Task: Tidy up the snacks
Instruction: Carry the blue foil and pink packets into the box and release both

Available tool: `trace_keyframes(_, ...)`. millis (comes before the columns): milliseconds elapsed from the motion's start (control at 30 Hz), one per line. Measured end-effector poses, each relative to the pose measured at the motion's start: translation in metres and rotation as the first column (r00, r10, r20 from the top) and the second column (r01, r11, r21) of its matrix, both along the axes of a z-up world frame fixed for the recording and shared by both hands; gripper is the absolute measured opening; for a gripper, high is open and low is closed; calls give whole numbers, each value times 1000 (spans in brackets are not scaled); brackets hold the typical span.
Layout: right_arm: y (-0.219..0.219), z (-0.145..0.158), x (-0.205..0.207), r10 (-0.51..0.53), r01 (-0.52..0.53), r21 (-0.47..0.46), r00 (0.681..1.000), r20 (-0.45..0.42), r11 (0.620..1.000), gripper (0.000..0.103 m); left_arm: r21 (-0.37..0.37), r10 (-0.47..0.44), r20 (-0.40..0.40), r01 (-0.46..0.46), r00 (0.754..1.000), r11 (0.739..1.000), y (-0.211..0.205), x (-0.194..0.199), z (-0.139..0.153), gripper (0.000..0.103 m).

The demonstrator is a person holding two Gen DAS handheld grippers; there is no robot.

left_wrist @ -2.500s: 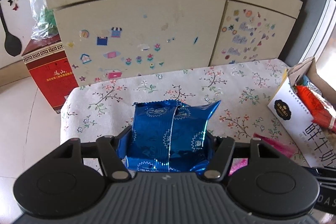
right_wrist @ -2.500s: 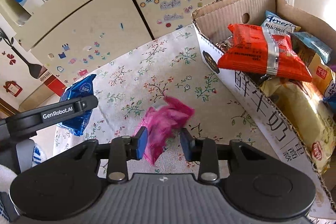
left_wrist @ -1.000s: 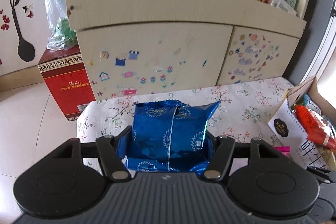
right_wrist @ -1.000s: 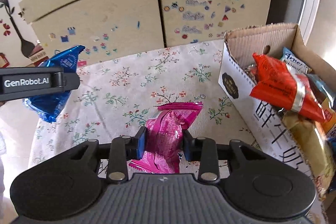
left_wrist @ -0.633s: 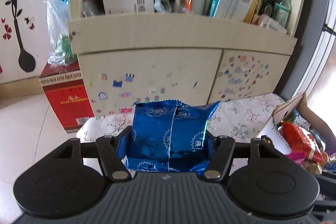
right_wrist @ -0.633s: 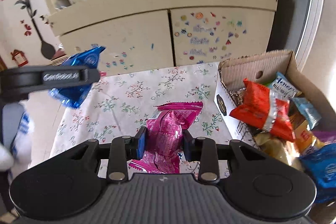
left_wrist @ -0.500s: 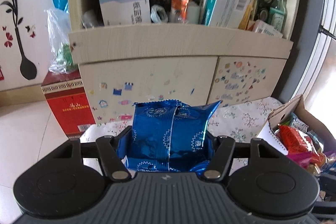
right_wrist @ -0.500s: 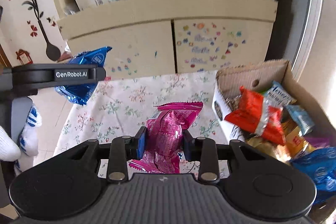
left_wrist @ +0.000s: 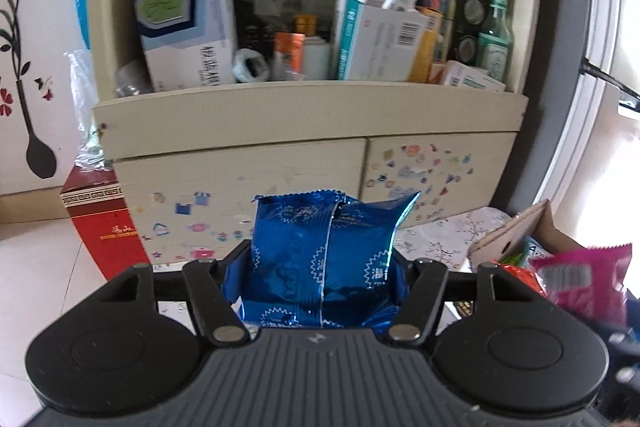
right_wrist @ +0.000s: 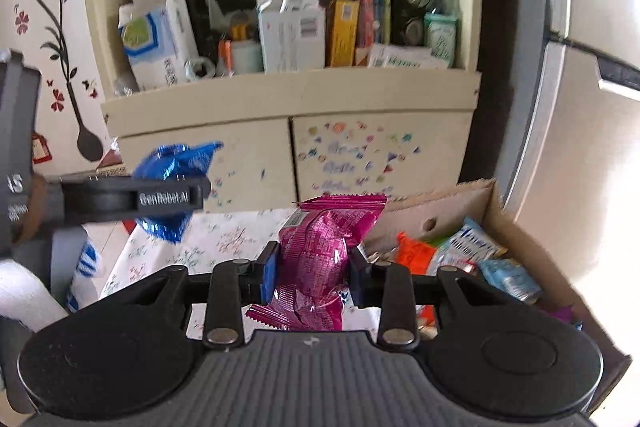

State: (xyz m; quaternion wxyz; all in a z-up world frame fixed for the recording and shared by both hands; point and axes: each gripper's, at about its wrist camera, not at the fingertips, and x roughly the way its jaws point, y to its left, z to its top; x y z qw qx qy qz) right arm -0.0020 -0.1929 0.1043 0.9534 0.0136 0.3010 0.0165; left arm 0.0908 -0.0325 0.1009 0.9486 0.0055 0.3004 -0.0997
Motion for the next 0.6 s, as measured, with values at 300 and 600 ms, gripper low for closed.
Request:
trace_keyframes(300, -26, 15, -6, -66, 68, -13, 995, 75, 998, 40, -9, -14, 15, 15, 1000, 1000, -24, -3, 4, 65)
trace_keyframes(600, -65, 28, -12, -170, 166, 48, 978, 118, 985, 40, -21, -49, 54, 50, 997, 999, -52, -7, 17, 65)
